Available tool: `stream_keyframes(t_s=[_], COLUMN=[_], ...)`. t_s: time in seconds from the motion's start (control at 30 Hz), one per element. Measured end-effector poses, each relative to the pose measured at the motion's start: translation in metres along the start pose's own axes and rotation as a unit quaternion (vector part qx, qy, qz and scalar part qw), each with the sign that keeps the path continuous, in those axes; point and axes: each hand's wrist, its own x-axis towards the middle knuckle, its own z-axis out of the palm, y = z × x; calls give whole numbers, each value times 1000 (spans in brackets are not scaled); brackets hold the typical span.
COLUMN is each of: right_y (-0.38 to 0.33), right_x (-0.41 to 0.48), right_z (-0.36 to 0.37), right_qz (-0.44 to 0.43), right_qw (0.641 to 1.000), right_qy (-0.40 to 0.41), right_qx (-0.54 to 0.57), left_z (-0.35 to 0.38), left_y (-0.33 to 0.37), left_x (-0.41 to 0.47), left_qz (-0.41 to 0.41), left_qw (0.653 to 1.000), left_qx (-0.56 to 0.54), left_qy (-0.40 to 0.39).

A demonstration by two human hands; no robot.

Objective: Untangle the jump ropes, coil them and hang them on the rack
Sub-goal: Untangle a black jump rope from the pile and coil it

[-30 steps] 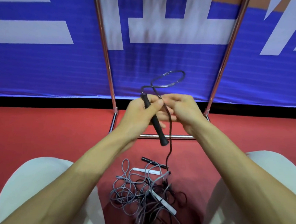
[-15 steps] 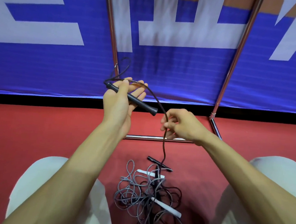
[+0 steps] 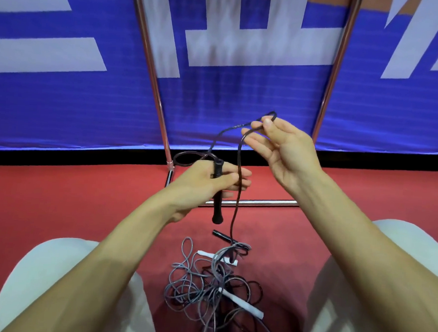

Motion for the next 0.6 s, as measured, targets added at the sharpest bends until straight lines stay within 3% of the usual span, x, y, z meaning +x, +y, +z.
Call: stream_keyframes(t_s=[0.13,0.23,0.3,0.43,0.6], right_y=[-1,-1,-1,9,30], right_x=[4,6,6,3,1], right_z=[-2,-4,-6,-7,-12], right_qz=[17,15,13,51,129], right_qw=[997,999,995,953,861], right_qy=[21,37,41,-7,-177], right_qx=[75,13,-93,-299,-460], left_z=[3,9,9,1,-14], left_y=[2,4,6,14,22], left_x=[1,2,3,4,3], left_qz=[47,73,83,104,120], left_qw=[997,990,979,941,880], left_qx=[-15,-70,-125,-254,-417], left_qy=[51,102,139,199,196])
